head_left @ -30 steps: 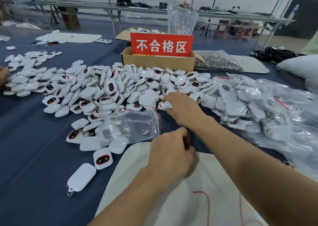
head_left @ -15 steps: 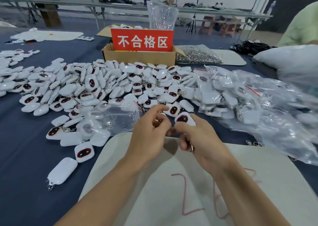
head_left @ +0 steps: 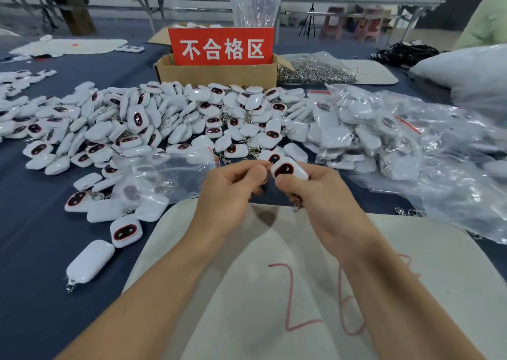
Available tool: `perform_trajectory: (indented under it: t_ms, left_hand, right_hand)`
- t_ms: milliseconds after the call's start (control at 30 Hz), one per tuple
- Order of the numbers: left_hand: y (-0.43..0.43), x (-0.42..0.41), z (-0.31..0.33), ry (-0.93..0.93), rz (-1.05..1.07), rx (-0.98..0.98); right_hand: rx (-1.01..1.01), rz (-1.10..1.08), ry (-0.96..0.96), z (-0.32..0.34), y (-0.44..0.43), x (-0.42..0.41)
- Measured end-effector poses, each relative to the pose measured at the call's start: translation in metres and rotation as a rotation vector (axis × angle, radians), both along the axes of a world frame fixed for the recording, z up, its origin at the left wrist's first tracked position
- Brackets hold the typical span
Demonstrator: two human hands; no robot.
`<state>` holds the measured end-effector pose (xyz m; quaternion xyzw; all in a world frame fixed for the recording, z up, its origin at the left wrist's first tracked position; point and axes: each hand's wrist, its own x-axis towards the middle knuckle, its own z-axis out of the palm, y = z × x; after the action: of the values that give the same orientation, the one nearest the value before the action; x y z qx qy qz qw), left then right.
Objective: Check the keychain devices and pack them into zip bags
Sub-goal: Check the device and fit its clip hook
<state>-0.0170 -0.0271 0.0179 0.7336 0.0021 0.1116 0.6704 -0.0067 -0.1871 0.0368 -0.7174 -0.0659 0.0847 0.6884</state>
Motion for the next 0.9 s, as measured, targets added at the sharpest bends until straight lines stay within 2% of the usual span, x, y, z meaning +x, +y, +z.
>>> perform_trajectory:
  t_ms: [167, 300, 433, 600, 900]
  left_hand:
    - [-0.0013, -0.0042, 0.0001, 0.006, -0.094, -0.077]
    - [0.0004, -0.0030, 0.0008, 0.023, -0.053, -0.087]
    - [-0.0001, -0.0021, 0.0005, 0.068, -0.042, -0.106]
    - [-0.0030, -0.0044, 0.0032, 0.075, -0.155, -0.137]
    - [0.0016, -0.0039, 0.0008, 0.106, -0.049, -0.064]
  right_hand:
    - [0.054, -0.067, 0.086, 0.0004, 0.0074, -0.0025]
    - [0.123, 0.054, 0.160, 0.0029, 0.0073, -0.0047]
    - [0.137, 0.086, 0.151, 0.0030, 0.0068, -0.0058]
    - [0.104, 0.026, 0.118, -0.0016, 0.0103, -0.0048]
    - [0.134, 0.146, 0.173, -0.0032, 0.0098, -0.0050]
